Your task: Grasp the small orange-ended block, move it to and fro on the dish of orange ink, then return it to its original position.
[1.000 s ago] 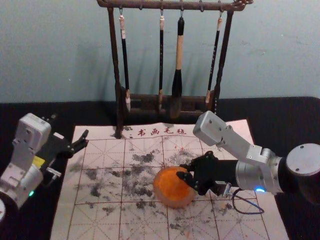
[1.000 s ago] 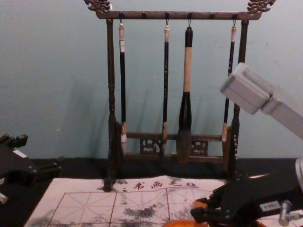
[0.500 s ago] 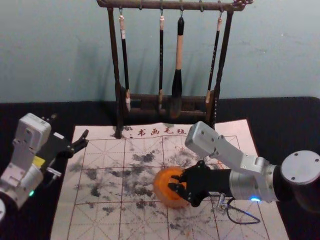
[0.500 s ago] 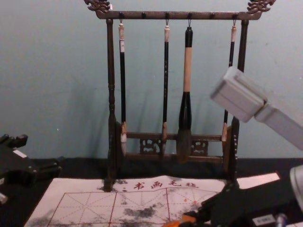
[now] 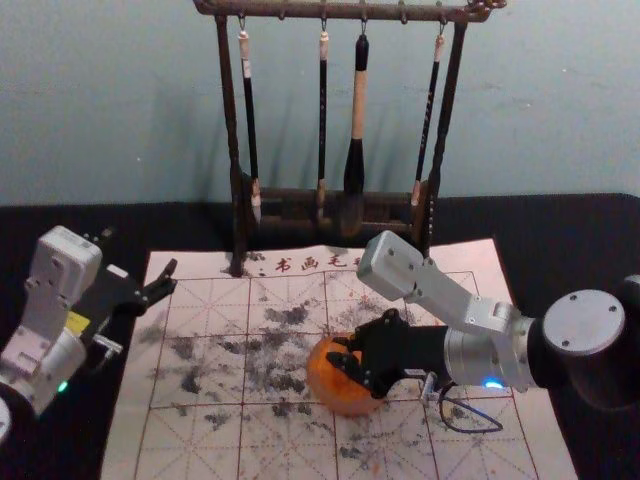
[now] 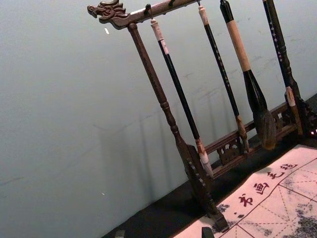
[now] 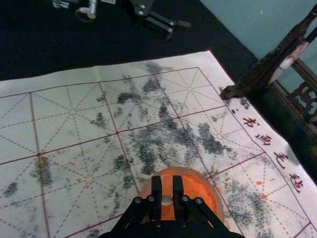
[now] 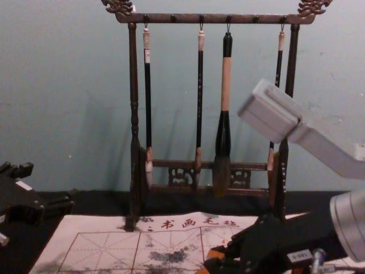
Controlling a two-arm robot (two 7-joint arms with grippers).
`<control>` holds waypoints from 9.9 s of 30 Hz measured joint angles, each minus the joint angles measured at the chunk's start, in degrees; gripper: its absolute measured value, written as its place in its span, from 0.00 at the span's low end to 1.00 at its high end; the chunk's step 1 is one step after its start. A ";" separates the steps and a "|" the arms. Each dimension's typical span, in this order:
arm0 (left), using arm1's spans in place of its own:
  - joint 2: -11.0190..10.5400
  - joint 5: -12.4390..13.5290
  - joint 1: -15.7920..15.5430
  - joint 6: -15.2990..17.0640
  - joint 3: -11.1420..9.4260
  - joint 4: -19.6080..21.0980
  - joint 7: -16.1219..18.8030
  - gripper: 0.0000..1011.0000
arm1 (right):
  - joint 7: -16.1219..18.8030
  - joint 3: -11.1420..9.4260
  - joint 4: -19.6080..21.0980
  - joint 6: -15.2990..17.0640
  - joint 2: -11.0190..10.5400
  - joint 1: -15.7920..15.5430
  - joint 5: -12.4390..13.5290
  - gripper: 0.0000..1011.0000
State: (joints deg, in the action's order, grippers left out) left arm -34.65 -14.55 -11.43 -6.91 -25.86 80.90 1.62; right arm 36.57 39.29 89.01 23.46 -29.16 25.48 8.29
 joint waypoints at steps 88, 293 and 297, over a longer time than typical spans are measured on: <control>0.00 0.00 0.00 0.00 0.00 0.00 0.00 0.99 | -2.21 -2.87 2.34 3.21 0.40 -1.42 2.50 0.08; 0.00 0.00 0.00 0.00 0.00 0.00 0.00 0.99 | -38.02 -26.45 1.98 -9.33 7.08 -24.17 -1.43 0.99; 0.00 0.00 0.00 0.00 0.00 0.00 0.00 0.99 | -37.97 -26.42 2.04 -9.30 7.03 -24.19 -1.41 0.99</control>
State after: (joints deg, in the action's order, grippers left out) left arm -34.65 -14.55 -11.43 -6.91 -25.86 80.90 1.62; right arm -1.40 12.87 91.05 14.17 -22.13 1.28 6.87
